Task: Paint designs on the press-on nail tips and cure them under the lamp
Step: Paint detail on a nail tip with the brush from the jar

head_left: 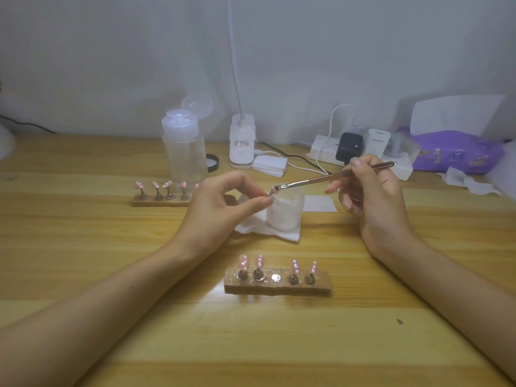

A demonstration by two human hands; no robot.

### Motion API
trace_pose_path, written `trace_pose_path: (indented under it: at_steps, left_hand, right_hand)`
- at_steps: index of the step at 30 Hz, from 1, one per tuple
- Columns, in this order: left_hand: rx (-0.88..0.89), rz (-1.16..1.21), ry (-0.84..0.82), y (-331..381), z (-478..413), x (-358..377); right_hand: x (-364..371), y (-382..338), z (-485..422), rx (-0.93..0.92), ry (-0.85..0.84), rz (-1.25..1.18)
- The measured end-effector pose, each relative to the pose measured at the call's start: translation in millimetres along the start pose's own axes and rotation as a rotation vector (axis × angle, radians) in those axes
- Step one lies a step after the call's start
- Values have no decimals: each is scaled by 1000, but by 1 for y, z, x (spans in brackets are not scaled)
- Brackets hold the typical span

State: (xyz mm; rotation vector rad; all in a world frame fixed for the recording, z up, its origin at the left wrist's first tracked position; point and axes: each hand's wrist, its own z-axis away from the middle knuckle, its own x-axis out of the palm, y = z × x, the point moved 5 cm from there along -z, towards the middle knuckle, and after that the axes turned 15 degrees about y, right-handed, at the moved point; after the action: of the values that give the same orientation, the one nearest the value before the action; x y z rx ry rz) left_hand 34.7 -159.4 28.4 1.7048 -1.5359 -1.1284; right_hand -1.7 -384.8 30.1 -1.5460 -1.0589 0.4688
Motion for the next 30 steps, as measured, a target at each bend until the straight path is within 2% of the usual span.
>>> trace_pose_path:
  at_steps: [4,10,16,21,26,30]
  left_hand:
    - [-7,-7,9,-1,-1,-1]
    - [-6,-6,7,-1,0,-1]
    - [-10,-14,11,-2,-1,-1]
    - [-25,-21,16,-5,-1,0]
    - [-18,-26,17,-4,-1,0]
    - [-25,-16,16,-4,-1,0]
  right_hand:
    - [5,-2,2,-16,-63,-9]
    - [0,3,0,38,21,38]
    - [4,-1,2,-13,-67,-4]
    - [0,4,-1,69,21,17]
    - [3,2,1,37,-38,3]
    - [0,5,-1,75,23,33]
